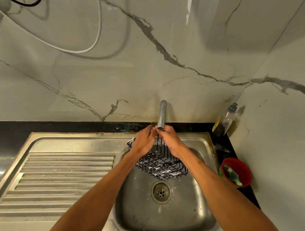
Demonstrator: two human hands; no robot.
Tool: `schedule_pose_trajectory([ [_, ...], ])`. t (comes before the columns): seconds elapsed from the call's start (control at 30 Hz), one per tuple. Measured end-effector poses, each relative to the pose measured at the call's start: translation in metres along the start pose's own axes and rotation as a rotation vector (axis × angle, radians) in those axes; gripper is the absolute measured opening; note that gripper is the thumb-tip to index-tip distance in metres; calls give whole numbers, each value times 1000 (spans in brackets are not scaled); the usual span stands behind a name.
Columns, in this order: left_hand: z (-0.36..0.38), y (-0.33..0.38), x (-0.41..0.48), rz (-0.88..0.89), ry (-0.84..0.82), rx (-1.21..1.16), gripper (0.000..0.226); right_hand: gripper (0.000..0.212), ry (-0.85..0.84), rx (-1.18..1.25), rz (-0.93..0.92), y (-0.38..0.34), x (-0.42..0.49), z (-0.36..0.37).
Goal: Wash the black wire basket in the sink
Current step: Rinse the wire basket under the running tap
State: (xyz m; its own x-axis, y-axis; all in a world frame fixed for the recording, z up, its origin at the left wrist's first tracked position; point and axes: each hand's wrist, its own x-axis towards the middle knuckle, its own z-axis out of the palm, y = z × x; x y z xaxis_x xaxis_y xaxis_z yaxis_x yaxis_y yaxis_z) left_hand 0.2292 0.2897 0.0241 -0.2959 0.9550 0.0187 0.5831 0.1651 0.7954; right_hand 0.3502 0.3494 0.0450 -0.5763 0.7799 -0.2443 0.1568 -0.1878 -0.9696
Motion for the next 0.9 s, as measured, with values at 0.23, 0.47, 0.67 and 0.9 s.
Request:
schedule_pose_trajectory([
  [0.23, -8, -10, 3, -96, 39, -298, 41, 14, 21, -105, -119, 30, -5, -32],
  [0.47, -3, -6, 0, -155, 21, -554, 46, 17, -43, -184, -137, 7, 2, -15],
  [0.67, -16, -25, -1, -272, 220, -651, 37, 26, -22, -431, -121, 29, 4, -43],
  [0.9, -10, -20, -1, 157, 188, 479, 33, 27, 23, -630, -151, 28, 15, -16],
])
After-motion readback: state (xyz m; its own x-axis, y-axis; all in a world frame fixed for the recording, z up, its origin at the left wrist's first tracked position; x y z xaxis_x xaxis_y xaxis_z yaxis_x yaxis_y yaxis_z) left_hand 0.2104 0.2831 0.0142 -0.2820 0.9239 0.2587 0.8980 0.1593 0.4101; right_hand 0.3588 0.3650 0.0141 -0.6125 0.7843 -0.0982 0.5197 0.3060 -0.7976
